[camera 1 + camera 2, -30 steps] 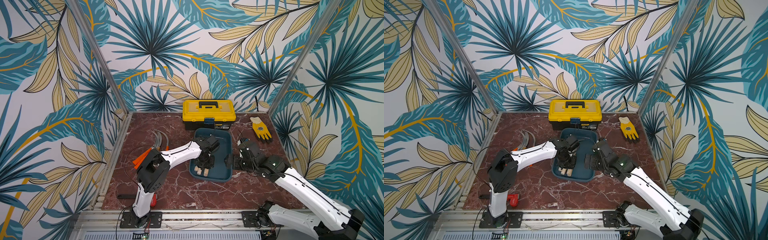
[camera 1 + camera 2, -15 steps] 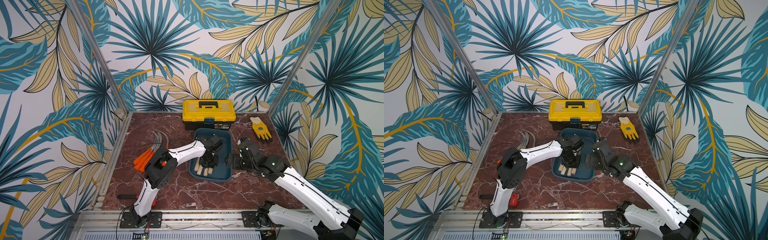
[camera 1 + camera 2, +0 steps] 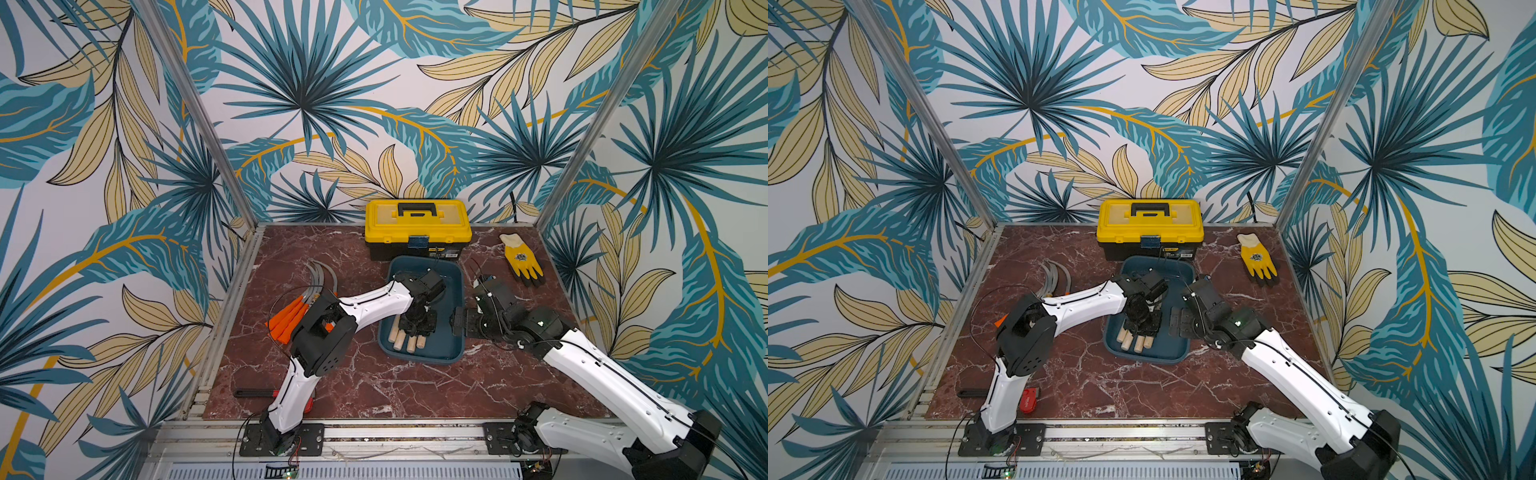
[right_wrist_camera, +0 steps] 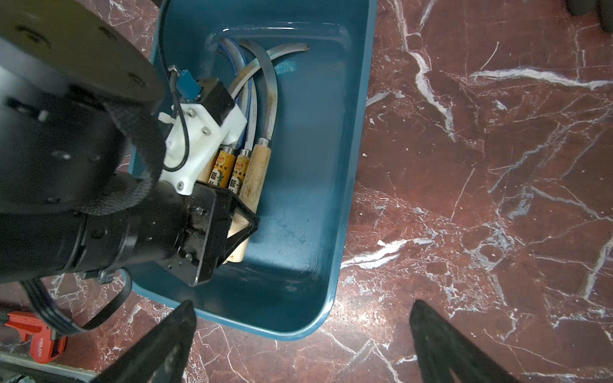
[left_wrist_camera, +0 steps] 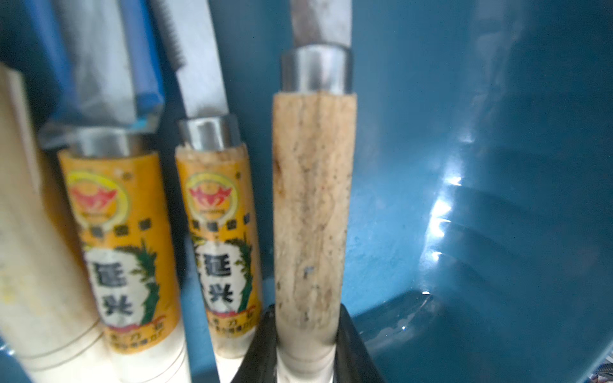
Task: Put small sickles into storage boxes
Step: Place the sickle in the storage box.
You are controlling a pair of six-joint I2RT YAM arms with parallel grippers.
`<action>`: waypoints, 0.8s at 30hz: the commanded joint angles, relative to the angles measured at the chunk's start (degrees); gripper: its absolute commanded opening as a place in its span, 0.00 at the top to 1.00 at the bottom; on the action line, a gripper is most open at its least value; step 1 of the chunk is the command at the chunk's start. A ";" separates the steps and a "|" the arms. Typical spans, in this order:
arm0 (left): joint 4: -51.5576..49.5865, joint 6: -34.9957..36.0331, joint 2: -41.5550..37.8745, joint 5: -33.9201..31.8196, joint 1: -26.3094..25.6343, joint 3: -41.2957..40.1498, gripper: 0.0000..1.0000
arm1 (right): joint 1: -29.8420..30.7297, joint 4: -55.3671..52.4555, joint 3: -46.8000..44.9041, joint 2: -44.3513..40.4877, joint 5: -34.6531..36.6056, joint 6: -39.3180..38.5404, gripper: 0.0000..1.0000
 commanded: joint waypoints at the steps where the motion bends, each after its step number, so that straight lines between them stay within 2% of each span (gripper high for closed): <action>1: 0.21 0.47 -1.02 -0.22 -0.15 1.25 0.70 | -0.37 0.29 0.16 0.52 -0.36 -0.95 0.00; 10: 0.21 -0.07 -4.35 -1.21 -0.16 0.63 0.60 | -0.45 0.98 0.28 0.94 -1.36 -1.13 0.01; 15: 0.11 0.06 -6.97 -2.06 -0.22 -0.39 0.51 | -0.48 1.27 0.58 1.04 -1.81 -1.31 0.01; 24: 0.11 0.47 -11.16 -4.75 0.08 -3.33 0.21 | -0.44 2.58 1.80 2.04 -3.87 -1.41 0.00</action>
